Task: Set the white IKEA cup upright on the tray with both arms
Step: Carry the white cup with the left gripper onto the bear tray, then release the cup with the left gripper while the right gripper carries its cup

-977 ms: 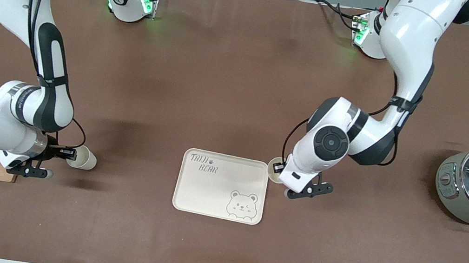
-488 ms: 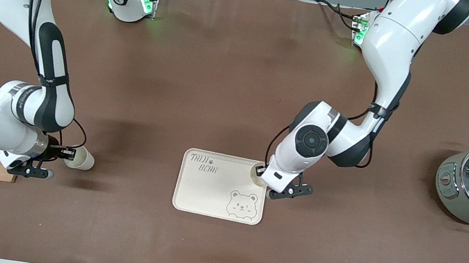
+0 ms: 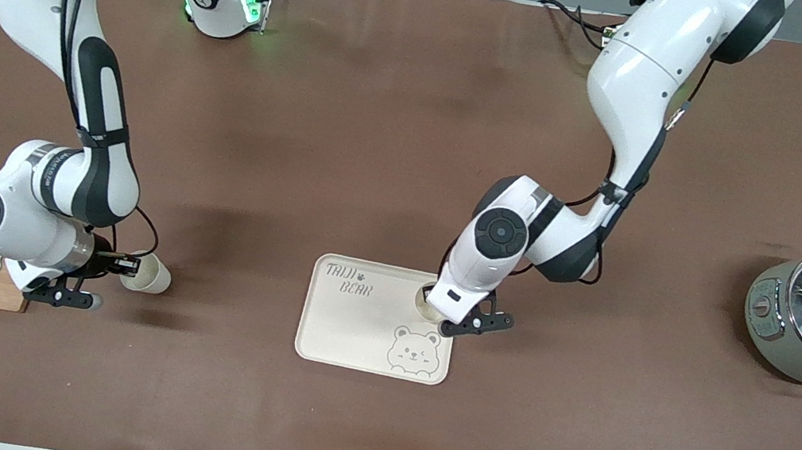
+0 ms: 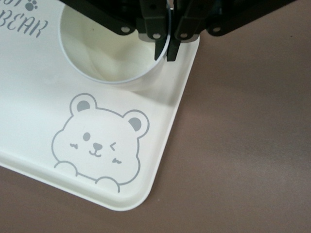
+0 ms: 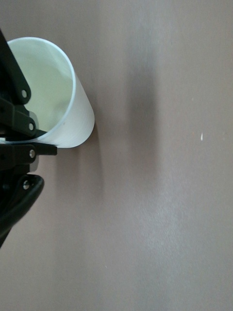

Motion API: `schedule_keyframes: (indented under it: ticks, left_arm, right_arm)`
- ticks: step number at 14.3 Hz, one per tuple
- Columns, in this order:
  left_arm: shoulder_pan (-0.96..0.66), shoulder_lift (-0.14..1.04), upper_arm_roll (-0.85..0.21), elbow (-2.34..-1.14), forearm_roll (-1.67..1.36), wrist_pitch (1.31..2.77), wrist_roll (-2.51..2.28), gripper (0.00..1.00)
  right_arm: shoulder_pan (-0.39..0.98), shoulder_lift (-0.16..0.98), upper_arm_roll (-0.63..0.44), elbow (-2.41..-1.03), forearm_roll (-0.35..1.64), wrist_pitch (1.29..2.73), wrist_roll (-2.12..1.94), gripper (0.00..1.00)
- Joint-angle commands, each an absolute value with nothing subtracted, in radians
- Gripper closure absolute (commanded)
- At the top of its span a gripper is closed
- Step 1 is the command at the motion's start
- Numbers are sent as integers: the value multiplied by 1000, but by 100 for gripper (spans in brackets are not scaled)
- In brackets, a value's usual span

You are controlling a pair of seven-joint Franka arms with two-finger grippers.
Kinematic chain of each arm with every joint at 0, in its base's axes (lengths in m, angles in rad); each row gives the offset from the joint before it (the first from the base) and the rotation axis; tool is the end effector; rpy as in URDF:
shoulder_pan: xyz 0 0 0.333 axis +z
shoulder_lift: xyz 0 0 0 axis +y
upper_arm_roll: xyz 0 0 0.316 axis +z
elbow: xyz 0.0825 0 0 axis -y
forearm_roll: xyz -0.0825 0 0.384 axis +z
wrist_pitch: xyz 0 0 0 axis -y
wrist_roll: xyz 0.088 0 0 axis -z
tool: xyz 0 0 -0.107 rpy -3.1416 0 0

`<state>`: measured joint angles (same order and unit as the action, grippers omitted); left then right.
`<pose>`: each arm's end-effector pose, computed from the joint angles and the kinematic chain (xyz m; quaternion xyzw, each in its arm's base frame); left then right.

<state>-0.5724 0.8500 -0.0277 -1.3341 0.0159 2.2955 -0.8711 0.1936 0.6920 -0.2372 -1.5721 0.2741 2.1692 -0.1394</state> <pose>0.6242 -0.4207 0.2296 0.9892 0.1352 0.0388 0.0404 0.6930 0.0027 0.2371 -0.9988 0.0100 0.0315 0.0371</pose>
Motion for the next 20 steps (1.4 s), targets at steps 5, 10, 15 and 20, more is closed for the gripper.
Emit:
schedule_keyframes:
  ticks: [5, 10, 15, 20]
  left_arm:
    - [-594, 862, -9, -1307, 35, 2296, -930, 70]
    - [-595, 854, -8, -1312, 40, 2293, -931, 15]
    - [-607, 804, -5, -1307, 38, 2174, -973, 0]
    - [-595, 715, 5, -1304, 37, 1941, -931, 0]
  right_arm:
    - [308, 641, -241, -1404, 296, 1930, 205, 100]
    - [469, 669, -241, -1327, 290, 1942, 569, 100]
    - [564, 724, -241, -1279, 290, 2020, 742, 100]
    - [633, 860, -241, -1152, 290, 2082, 903, 100]
